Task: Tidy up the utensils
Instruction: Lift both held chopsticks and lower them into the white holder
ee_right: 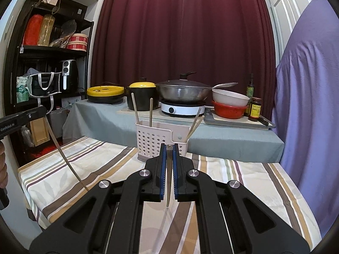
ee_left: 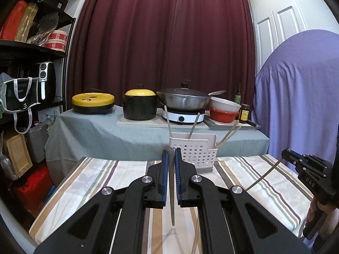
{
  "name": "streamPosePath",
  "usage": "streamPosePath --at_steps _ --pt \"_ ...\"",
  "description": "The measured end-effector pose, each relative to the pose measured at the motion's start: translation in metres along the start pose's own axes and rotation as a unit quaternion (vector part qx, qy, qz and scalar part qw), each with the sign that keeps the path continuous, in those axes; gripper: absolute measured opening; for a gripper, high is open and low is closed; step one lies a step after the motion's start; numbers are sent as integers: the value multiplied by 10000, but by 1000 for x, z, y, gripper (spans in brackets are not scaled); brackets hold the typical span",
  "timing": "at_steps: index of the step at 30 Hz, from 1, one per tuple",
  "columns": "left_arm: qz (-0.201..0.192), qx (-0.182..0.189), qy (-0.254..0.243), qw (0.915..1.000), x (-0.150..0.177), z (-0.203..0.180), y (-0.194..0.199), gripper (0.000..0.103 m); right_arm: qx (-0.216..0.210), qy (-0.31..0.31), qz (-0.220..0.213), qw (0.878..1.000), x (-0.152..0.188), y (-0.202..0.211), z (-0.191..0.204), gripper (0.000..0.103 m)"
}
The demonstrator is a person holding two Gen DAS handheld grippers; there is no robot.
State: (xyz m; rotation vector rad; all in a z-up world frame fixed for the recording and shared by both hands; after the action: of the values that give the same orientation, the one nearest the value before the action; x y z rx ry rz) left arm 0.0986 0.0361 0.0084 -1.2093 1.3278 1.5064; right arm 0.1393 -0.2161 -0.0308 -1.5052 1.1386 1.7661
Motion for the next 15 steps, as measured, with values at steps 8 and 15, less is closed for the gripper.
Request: streamPosePath --at_steps 8,15 --pt "-135 22 40 9999 -19 -3 -15 7 -1 -17 -17 10000 -20 -15 -8 6" --pt "-415 84 49 9991 -51 -10 -37 7 -74 -64 -273 9996 -59 -32 -27 6"
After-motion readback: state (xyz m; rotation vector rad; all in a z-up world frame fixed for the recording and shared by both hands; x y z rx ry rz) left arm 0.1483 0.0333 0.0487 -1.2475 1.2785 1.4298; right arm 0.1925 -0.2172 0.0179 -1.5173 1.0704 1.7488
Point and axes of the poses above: each gripper's, at about its wrist camera, not at the fingertips, and y roughly against the way its jaws point, z to its left, x to its underside, the point moved 7 cm from there along -y, roughly the way its jaws point, and after that the axes turned 14 degrees about -x, right-handed, at the moved point
